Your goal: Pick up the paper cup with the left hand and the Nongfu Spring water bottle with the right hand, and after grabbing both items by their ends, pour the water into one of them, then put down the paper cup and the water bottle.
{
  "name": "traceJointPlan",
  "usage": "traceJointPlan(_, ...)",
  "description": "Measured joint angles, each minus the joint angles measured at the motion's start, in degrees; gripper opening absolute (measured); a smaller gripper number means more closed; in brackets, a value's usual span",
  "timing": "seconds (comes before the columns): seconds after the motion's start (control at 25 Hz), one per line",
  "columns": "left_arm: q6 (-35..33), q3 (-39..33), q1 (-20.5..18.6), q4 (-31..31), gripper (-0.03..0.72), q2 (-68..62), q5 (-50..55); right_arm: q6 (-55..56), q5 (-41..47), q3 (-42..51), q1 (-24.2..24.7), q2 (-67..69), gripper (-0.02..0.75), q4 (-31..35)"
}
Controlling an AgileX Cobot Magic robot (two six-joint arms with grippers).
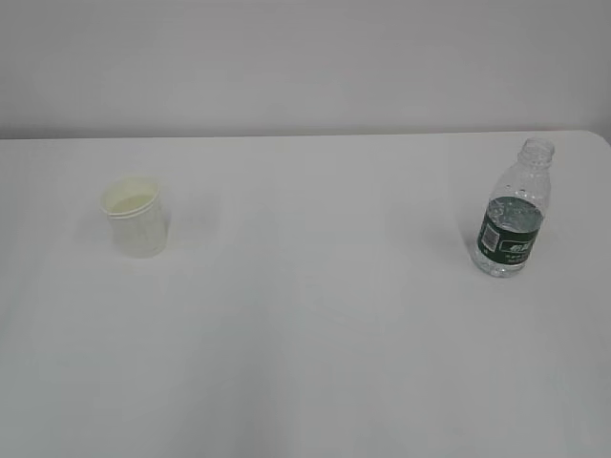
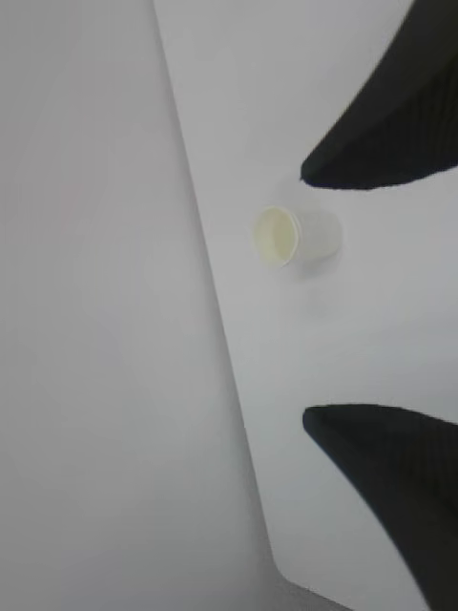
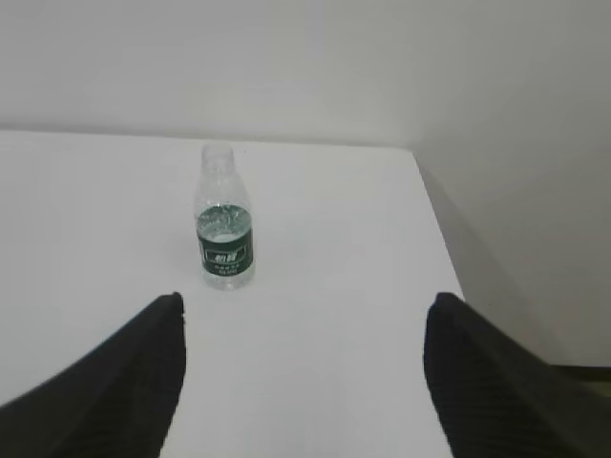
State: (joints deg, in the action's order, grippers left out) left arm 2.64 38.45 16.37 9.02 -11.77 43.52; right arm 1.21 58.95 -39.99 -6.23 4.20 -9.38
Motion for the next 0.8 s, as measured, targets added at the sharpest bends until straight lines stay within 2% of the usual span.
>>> traceJointPlan(0.32, -0.3, 0.3, 0.0, -6.3, 0.482, 0.0, 9.3, 0.0, 6.7, 0.0, 0.0, 0.0, 0.59, 0.5)
traceJointPlan(0.8, -0.3, -1.7, 0.0, -9.0, 0.467, 0.5, 10.9, 0.0, 7.8, 0.0, 0.0, -1.2, 0.59, 2.8)
